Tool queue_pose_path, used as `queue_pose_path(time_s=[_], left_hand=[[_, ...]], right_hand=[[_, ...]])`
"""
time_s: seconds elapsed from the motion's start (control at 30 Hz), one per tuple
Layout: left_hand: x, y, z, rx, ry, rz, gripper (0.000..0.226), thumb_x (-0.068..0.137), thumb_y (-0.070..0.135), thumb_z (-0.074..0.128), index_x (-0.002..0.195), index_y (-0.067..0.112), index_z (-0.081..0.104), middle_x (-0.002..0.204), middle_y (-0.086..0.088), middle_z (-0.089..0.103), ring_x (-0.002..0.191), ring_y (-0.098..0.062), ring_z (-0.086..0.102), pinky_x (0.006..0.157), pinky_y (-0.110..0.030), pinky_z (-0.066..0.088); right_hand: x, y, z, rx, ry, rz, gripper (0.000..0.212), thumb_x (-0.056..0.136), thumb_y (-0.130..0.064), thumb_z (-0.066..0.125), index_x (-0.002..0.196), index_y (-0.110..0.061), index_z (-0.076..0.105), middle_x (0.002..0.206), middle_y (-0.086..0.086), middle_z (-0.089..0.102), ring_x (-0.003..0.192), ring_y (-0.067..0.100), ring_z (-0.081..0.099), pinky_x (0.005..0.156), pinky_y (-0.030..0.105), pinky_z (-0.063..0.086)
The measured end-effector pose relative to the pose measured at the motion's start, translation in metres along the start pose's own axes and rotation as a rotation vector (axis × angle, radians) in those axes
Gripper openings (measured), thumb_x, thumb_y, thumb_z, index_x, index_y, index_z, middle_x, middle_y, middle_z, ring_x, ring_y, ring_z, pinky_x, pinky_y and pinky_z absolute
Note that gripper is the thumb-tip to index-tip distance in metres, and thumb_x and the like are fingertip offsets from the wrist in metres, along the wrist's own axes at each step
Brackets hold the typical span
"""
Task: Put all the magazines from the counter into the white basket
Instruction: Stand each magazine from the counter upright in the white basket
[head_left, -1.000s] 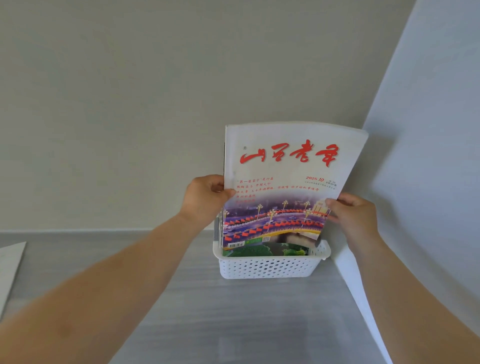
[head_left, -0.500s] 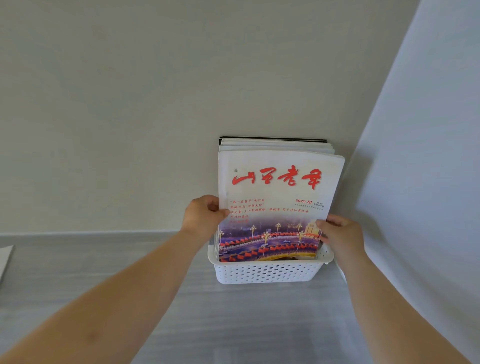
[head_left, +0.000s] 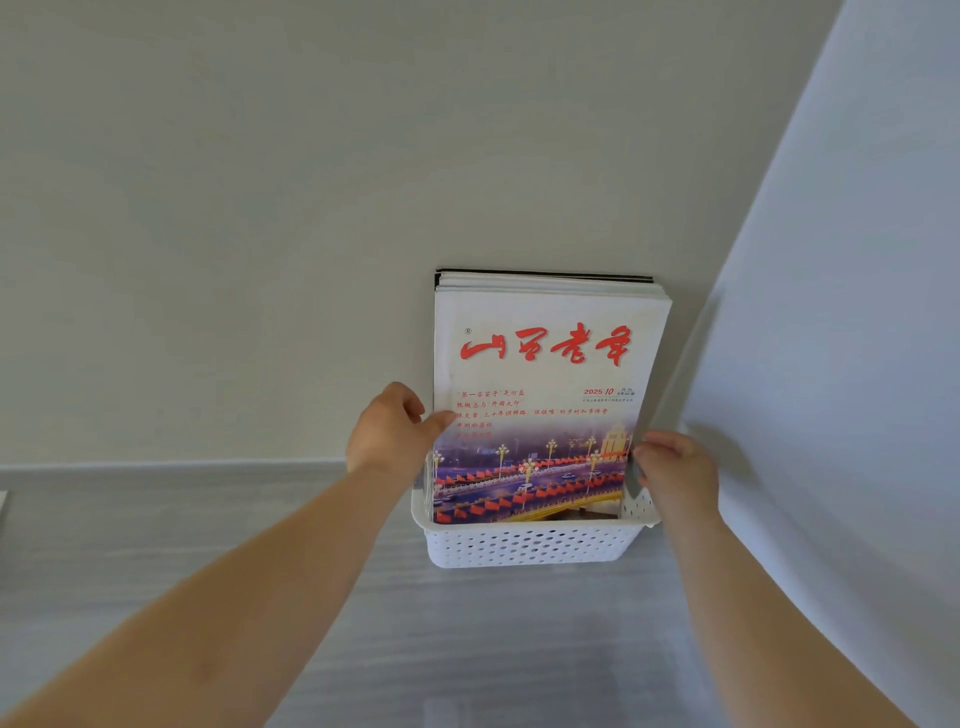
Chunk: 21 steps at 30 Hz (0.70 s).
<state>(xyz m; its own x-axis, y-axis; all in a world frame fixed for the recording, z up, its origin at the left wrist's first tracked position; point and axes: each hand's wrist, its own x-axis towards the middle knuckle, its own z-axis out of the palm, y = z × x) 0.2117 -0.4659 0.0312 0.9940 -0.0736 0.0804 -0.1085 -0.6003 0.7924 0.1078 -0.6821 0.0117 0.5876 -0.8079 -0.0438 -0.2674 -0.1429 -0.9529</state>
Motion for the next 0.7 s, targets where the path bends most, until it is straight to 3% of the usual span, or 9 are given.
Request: queue_pose_path(time_s=[0.17, 0.33, 0.4, 0.5, 0.6, 0.7], left_hand=[[-0.018, -0.01, -0.013, -0.076, -0.037, 0.034, 0.019, 0.08, 0.028, 0.063, 0.075, 0.019, 0.047, 0.067, 0.013, 0.046, 0.063, -0.01, 0.046, 0.054, -0.022, 0.035], [-0.069, -0.043, -0.065, -0.25, -0.079, 0.074, 0.032, 0.081, 0.004, 0.058, 0.059, 0.026, 0.05, 0.061, 0.008, 0.054, 0.057, -0.003, 0.051, 0.049, -0.005, 0.037], [-0.094, -0.067, -0.092, -0.353, -0.069, 0.043, 0.034, 0.08, -0.004, 0.056, 0.059, 0.022, 0.052, 0.058, 0.002, 0.055, 0.048, -0.001, 0.054, 0.049, -0.003, 0.038], [-0.128, -0.106, -0.13, -0.423, -0.032, -0.053, 0.034, 0.08, -0.009, 0.054, 0.059, 0.018, 0.054, 0.054, -0.001, 0.056, 0.043, 0.005, 0.055, 0.047, -0.004, 0.04], [-0.154, -0.147, -0.168, -0.429, 0.018, -0.123, 0.035, 0.079, -0.011, 0.054, 0.058, 0.016, 0.055, 0.041, 0.006, 0.056, 0.04, 0.004, 0.055, 0.045, -0.003, 0.04], [-0.171, -0.188, -0.213, -0.38, 0.081, -0.192, 0.034, 0.079, -0.008, 0.055, 0.057, 0.018, 0.055, 0.042, 0.006, 0.057, 0.041, 0.003, 0.055, 0.045, -0.002, 0.039]], right_hand=[[-0.029, -0.008, -0.003, -0.002, -0.026, -0.056, 0.022, 0.083, -0.003, 0.047, 0.099, -0.007, 0.061, 0.077, 0.003, 0.058, 0.066, 0.009, 0.052, 0.053, 0.02, 0.037], [-0.08, -0.021, 0.002, 0.018, -0.065, -0.097, 0.019, 0.084, -0.004, 0.051, 0.096, -0.01, 0.063, 0.094, 0.003, 0.059, 0.091, 0.02, 0.056, 0.084, 0.035, 0.047], [-0.106, -0.022, 0.012, 0.007, -0.098, -0.124, 0.016, 0.084, -0.004, 0.052, 0.092, -0.012, 0.064, 0.094, 0.002, 0.06, 0.09, 0.02, 0.056, 0.085, 0.036, 0.047], [-0.15, -0.019, 0.042, -0.006, -0.169, -0.166, 0.017, 0.083, -0.001, 0.053, 0.093, -0.007, 0.065, 0.09, 0.005, 0.06, 0.086, 0.02, 0.055, 0.07, 0.021, 0.043], [-0.202, -0.008, 0.088, -0.002, -0.236, -0.172, 0.014, 0.081, 0.003, 0.055, 0.09, 0.001, 0.065, 0.087, 0.006, 0.06, 0.082, 0.02, 0.054, 0.058, -0.003, 0.037], [-0.261, 0.006, 0.141, -0.042, -0.372, -0.187, 0.011, 0.082, 0.003, 0.056, 0.09, 0.003, 0.065, 0.084, 0.008, 0.061, 0.083, 0.021, 0.055, 0.059, -0.005, 0.034]])
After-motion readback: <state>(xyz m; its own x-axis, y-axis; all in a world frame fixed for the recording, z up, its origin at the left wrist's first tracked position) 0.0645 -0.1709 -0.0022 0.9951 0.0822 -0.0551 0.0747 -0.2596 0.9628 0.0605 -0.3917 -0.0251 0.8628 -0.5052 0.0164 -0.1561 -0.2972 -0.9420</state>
